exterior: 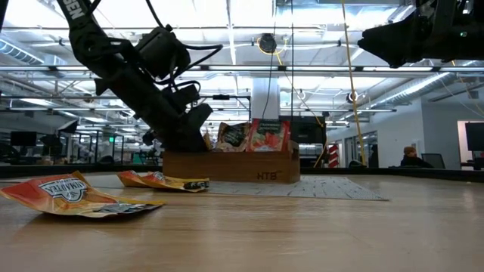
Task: Pick & Place Tea
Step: Put the yellow tea bag into the wooden organizer
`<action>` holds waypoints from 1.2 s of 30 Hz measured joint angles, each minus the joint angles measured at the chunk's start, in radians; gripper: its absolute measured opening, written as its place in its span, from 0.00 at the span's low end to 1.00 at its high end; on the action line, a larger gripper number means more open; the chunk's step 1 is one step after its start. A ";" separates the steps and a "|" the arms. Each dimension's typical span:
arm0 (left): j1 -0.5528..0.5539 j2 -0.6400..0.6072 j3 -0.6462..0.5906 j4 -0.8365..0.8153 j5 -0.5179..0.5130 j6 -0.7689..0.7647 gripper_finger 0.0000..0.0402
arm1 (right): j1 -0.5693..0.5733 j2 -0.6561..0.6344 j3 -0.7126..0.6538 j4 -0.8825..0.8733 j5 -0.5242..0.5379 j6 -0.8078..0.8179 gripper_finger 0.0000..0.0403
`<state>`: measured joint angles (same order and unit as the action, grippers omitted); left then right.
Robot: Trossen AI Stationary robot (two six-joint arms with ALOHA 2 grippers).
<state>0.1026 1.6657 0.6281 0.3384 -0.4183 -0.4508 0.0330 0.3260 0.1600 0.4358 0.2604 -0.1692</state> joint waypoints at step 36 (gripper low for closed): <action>-0.149 -0.217 0.138 -0.626 0.518 0.325 0.49 | 0.000 0.000 0.000 -0.001 0.000 0.000 0.46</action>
<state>-0.0468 1.4487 0.7660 -0.2880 0.1000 -0.1256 0.0330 0.3264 0.1600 0.4351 0.2600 -0.1692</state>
